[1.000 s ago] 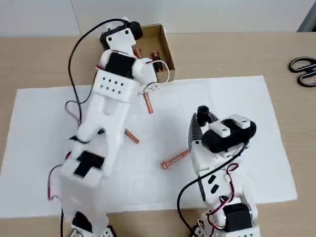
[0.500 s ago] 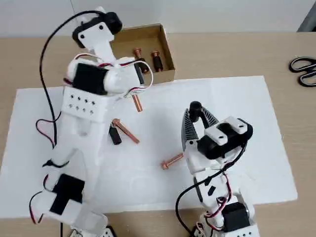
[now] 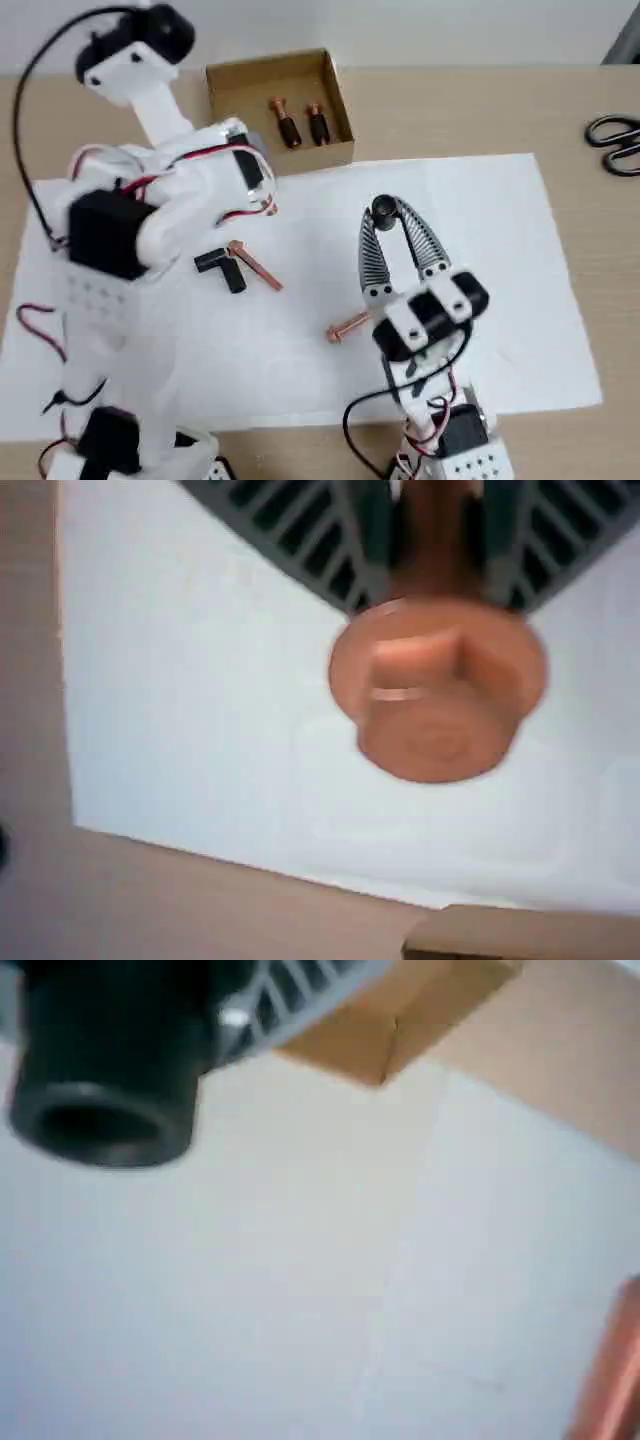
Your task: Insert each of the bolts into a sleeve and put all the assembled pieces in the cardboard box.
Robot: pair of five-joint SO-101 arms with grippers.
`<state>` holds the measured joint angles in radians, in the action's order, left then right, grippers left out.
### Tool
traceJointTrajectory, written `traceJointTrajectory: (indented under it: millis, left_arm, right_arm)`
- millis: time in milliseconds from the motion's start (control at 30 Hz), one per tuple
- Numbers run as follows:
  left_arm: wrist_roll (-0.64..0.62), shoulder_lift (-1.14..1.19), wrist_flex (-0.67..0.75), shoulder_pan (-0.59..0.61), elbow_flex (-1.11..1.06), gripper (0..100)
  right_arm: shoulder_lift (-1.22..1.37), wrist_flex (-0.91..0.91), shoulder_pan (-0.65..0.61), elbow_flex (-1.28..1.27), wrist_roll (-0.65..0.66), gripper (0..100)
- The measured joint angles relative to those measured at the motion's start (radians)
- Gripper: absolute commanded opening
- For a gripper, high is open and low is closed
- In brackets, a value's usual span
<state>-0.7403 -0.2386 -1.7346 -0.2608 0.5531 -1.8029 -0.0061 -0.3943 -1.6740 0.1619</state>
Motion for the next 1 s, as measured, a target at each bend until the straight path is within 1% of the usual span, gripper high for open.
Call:
traceJointTrajectory:
  millis: [167, 233, 333, 467, 500, 567, 633, 733, 833, 1000]
  left_arm:
    - [0.0, -0.089, 0.0, 0.0, 0.0, 1]
    - [0.025, -0.123, 0.0, 0.0, 0.0, 1]
    - [0.13, -0.167, 0.025, 0.0, 0.0, 1]
    - [0.328, -0.186, 0.12, -0.006, 0.0, 1]
    - [0.367, -0.186, 0.14, -0.023, 0.0, 1]
    - [0.404, -0.187, 0.164, -0.064, 0.0, 1]
    - [0.41, -0.189, 0.173, -0.124, 0.0, 1]
    - [0.379, -0.207, 0.18, -0.199, -0.002, 1]
    - [0.361, -0.232, 0.18, -0.222, -0.038, 1]
    - [0.351, -0.253, 0.192, -0.227, -0.164, 1]
  right_arm:
    - [0.002, -0.003, -0.083, 0.0, -0.009, 0.4]
    - [0.002, -0.005, -0.095, 0.0, -0.012, 0.4]
    - [0.002, -0.005, -0.104, 0.0, -0.015, 0.4]
    - [0.002, -0.005, -0.101, 0.0, -0.015, 0.4]
    - [0.002, -0.005, -0.101, 0.0, -0.015, 0.4]
    - [0.002, -0.005, -0.101, 0.0, -0.015, 0.4]
    - [0.002, -0.005, -0.104, 0.0, -0.015, 0.4]
    - [0.002, -0.005, -0.104, 0.0, -0.015, 0.4]
    - [0.002, -0.005, -0.104, 0.0, -0.015, 0.4]
    - [0.002, 0.012, -0.104, 0.0, -0.015, 0.4]
